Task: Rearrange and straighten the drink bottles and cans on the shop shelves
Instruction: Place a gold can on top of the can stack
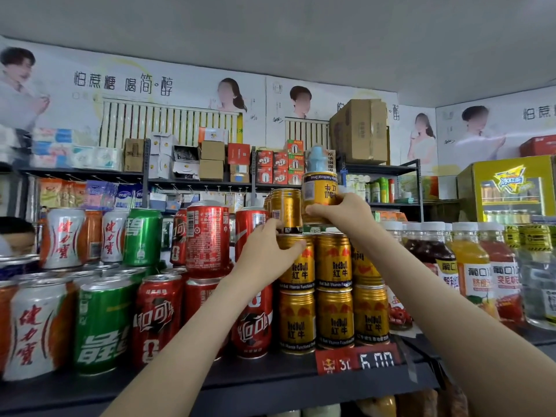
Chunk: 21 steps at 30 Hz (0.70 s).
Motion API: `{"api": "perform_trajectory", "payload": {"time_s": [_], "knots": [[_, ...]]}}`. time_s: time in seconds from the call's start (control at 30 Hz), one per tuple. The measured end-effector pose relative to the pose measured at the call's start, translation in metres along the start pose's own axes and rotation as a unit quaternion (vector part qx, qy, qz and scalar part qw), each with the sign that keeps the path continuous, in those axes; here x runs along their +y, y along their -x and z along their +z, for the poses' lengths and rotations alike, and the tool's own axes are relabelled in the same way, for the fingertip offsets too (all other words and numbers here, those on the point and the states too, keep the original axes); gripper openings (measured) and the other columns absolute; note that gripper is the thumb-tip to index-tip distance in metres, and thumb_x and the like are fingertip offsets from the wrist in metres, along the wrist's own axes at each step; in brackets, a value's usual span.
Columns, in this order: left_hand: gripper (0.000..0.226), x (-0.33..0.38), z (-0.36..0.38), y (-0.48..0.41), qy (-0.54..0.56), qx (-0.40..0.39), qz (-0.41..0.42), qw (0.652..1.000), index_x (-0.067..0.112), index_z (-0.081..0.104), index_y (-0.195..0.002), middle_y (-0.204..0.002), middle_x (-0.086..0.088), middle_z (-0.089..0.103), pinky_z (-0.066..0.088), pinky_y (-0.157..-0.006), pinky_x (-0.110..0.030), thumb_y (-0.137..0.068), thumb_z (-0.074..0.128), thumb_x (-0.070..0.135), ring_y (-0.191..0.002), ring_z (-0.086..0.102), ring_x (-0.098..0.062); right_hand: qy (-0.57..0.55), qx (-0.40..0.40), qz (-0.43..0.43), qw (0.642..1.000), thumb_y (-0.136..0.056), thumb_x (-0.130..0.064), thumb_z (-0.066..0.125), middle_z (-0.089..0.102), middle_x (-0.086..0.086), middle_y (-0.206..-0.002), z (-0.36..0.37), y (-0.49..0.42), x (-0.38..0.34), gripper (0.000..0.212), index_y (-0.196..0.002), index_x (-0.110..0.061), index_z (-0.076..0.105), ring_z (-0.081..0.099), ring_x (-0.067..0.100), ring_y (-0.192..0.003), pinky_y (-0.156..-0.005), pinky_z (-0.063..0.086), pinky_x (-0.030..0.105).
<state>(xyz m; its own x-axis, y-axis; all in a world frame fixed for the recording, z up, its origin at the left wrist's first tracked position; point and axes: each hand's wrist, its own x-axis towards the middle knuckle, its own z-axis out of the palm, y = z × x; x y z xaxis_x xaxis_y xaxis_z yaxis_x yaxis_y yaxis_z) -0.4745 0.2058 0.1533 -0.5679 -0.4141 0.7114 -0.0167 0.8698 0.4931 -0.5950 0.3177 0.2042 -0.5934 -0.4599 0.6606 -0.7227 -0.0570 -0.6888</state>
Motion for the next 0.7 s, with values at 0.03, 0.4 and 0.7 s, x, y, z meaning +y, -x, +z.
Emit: {"api": "perform_trajectory", "payload": {"time_s": [0.03,0.4,0.7], "knots": [[0.058,-0.001,0.001,0.000,0.020,-0.002,-0.004,1.000,0.020,0.043,-0.136,-0.124,0.003,0.053,0.045,-0.079,-0.017,-0.086,0.064,0.043,-0.106,0.051,-0.009,-0.016,-0.003,-0.011,1.000,-0.076,-0.031,0.078,0.070,0.003,-0.093,0.001,-0.002,0.000,0.026,-0.092,-0.018,0.063,0.067,0.018,-0.091,-0.082,0.055,0.033],[0.036,-0.010,0.000,-0.003,0.088,-0.015,-0.007,0.996,0.028,0.044,-0.109,-0.095,0.014,0.057,0.047,-0.066,-0.013,-0.085,0.068,0.039,-0.087,0.059,-0.001,0.016,-0.049,-0.065,0.997,-0.075,-0.033,0.078,0.066,-0.006,-0.087,0.028,0.009,-0.009,0.023,-0.081,-0.030,0.056,0.063,0.009,-0.083,-0.072,0.053,0.024],[0.052,-0.004,0.000,-0.001,0.070,-0.002,-0.003,0.998,0.018,0.046,-0.130,-0.099,0.013,0.053,0.039,-0.052,-0.007,-0.086,0.066,0.039,-0.077,0.049,0.004,0.100,-0.027,-0.058,0.993,-0.072,-0.046,0.077,0.070,0.003,-0.094,0.029,0.012,-0.009,0.045,-0.098,-0.013,0.062,0.066,0.017,-0.088,-0.084,0.056,0.041]]}}
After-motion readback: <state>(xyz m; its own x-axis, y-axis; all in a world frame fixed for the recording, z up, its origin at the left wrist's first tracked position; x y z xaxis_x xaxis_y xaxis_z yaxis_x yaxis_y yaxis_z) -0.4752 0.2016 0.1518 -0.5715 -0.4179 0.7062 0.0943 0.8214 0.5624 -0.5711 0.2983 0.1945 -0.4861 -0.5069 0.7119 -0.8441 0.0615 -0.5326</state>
